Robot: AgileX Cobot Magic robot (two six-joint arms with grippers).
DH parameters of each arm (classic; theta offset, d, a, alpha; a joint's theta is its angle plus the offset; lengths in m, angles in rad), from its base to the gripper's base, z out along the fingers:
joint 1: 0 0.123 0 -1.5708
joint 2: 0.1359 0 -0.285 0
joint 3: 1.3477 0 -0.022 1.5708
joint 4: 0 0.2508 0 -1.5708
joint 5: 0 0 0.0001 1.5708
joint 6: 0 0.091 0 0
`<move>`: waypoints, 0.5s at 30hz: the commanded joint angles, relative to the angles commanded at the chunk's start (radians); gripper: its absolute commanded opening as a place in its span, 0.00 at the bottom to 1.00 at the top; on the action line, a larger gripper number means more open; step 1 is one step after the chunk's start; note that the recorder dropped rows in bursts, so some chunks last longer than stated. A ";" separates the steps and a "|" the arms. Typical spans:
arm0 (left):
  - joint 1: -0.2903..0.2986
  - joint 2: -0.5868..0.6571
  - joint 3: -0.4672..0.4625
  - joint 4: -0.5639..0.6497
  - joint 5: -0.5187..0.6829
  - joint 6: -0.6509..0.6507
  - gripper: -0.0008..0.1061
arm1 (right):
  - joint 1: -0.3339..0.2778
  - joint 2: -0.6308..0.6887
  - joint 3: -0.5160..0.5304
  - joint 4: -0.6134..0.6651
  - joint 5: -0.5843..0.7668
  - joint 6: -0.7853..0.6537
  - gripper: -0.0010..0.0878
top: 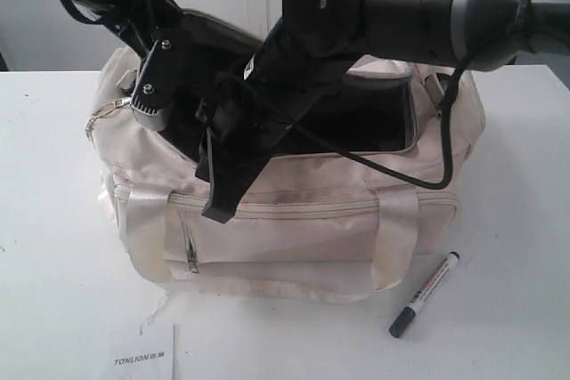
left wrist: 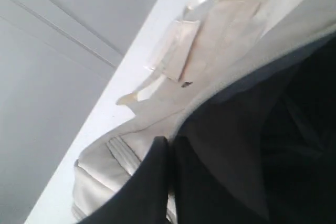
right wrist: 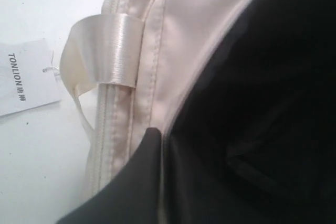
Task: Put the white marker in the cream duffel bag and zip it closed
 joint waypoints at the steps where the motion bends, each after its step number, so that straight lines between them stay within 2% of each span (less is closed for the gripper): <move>1: 0.000 0.000 0.000 0.000 -0.017 0.002 0.01 | 0.000 0.000 0.000 0.000 0.000 -0.003 0.01; 5: 0.000 0.009 0.000 0.000 -0.126 0.008 0.01 | 0.000 0.000 0.000 0.000 -0.003 -0.016 0.01; 10: 0.000 0.080 0.000 0.082 -0.228 0.008 0.01 | 0.000 0.000 0.000 0.000 -0.004 -0.022 0.01; 15: 0.004 0.141 0.000 0.082 -0.410 0.008 0.01 | 0.000 0.000 0.000 0.000 -0.004 -0.040 0.01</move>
